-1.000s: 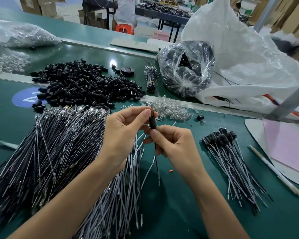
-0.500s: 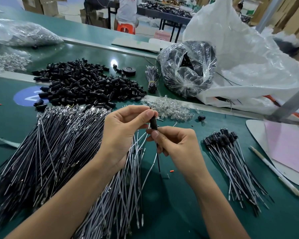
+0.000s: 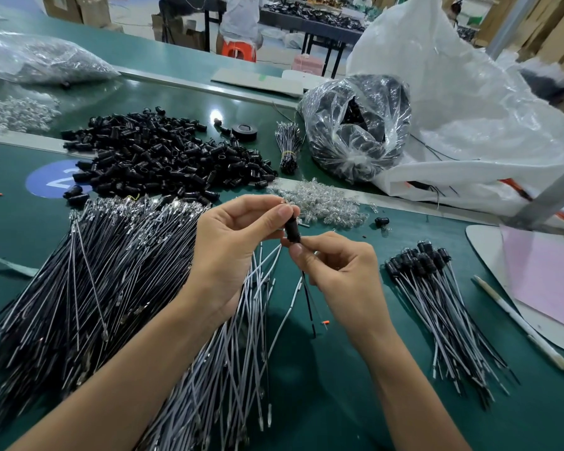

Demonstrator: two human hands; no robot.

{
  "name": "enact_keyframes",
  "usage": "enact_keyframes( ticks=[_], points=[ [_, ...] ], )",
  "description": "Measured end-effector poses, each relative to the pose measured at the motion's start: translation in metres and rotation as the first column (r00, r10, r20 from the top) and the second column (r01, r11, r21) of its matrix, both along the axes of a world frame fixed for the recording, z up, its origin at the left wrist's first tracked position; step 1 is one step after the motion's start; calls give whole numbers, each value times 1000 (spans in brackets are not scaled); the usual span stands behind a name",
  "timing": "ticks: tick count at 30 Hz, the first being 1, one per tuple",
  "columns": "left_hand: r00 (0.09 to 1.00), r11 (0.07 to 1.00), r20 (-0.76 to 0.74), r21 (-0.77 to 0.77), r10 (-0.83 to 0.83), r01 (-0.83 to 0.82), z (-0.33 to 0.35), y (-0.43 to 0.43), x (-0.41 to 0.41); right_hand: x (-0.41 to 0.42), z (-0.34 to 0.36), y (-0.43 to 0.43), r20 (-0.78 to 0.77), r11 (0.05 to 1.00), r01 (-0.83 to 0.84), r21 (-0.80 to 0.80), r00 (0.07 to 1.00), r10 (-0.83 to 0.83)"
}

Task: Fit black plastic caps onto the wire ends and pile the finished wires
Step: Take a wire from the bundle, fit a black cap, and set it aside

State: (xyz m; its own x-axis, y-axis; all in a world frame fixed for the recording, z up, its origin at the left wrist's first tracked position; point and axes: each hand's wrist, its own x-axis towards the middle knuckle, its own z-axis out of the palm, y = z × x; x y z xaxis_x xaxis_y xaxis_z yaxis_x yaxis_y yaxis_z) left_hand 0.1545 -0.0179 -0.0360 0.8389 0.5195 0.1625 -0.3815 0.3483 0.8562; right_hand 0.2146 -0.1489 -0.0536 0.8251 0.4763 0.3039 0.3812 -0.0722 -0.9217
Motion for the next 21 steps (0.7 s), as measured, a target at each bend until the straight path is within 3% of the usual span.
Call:
enact_keyframes(
  ticks=[21],
  points=[
    [1000, 1000, 14, -12, -16, 17, -2, 1, 0, -2, 1, 3, 45, 999, 20, -39, 999, -19]
  ],
)
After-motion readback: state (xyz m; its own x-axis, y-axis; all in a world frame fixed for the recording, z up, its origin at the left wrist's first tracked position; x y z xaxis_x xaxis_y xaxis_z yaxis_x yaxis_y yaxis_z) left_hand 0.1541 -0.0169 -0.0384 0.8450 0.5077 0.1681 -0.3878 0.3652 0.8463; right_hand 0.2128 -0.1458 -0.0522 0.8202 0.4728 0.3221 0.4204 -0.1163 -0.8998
